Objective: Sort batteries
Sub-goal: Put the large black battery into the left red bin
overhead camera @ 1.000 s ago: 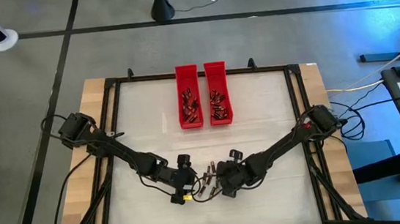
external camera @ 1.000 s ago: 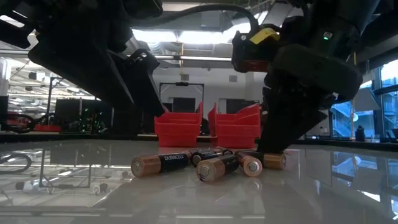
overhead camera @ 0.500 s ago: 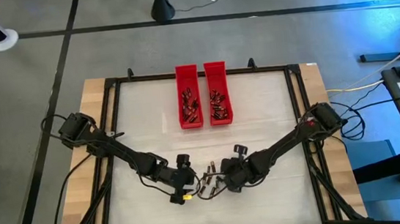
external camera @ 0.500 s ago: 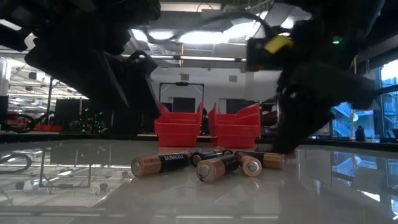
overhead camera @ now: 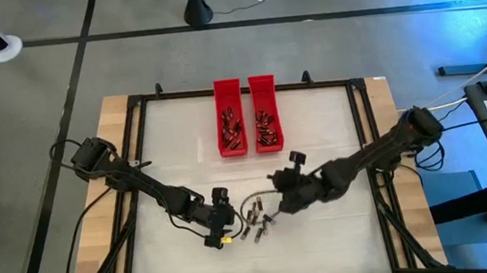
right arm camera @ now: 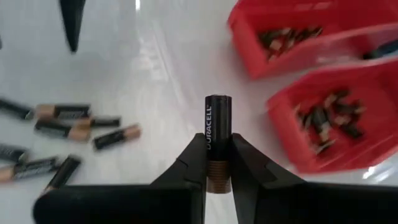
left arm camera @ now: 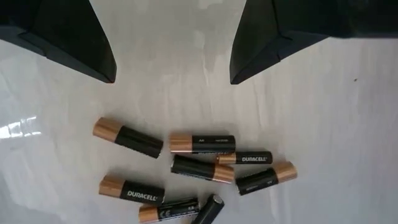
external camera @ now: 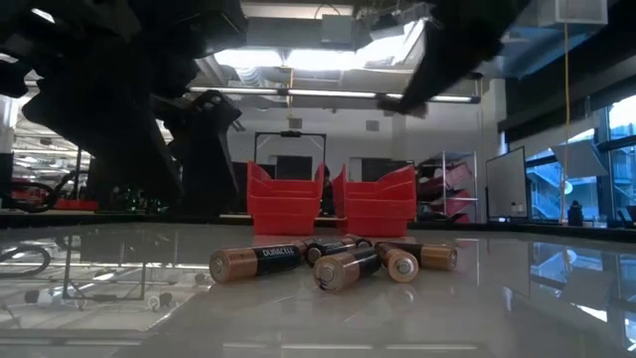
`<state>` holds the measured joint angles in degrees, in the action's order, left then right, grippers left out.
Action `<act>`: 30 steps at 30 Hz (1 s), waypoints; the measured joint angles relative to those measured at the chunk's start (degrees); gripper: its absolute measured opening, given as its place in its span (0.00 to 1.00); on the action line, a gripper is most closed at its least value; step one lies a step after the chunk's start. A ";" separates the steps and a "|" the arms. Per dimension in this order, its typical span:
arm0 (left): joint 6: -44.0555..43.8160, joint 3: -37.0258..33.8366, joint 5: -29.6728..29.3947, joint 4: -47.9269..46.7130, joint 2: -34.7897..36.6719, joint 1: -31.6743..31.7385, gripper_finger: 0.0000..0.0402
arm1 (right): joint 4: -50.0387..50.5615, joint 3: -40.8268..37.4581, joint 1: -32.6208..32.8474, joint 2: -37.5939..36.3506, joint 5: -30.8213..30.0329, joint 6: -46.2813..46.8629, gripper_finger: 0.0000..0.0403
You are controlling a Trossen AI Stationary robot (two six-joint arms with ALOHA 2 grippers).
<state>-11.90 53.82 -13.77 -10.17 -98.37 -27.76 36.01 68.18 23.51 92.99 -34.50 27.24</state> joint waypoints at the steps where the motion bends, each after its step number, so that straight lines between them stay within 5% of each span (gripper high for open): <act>1: 0.00 0.00 -0.03 -0.08 0.00 -0.01 0.75 | -0.74 0.00 -0.86 -0.62 -0.14 -1.24 0.10; 8: -1.45 0.00 -4.05 -4.81 0.90 -0.79 0.75 | -12.64 0.04 -9.38 -1.44 7.72 -13.94 0.10; 14: -6.11 0.00 -14.57 -15.02 6.15 -1.72 0.75 | -25.14 0.07 -17.54 -1.46 16.30 -22.69 0.10; 21: -15.20 0.00 -26.77 -26.69 12.02 -4.98 0.75 | -37.60 0.12 -26.95 -0.02 25.51 -24.77 0.10; 30: -20.37 -0.01 -29.06 -28.25 13.09 -8.04 0.75 | -45.51 0.15 -37.55 5.19 34.26 -24.23 0.10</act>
<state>-32.27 53.82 -42.83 -38.42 -85.27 -35.81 -9.50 68.34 -14.04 98.18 -0.24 3.01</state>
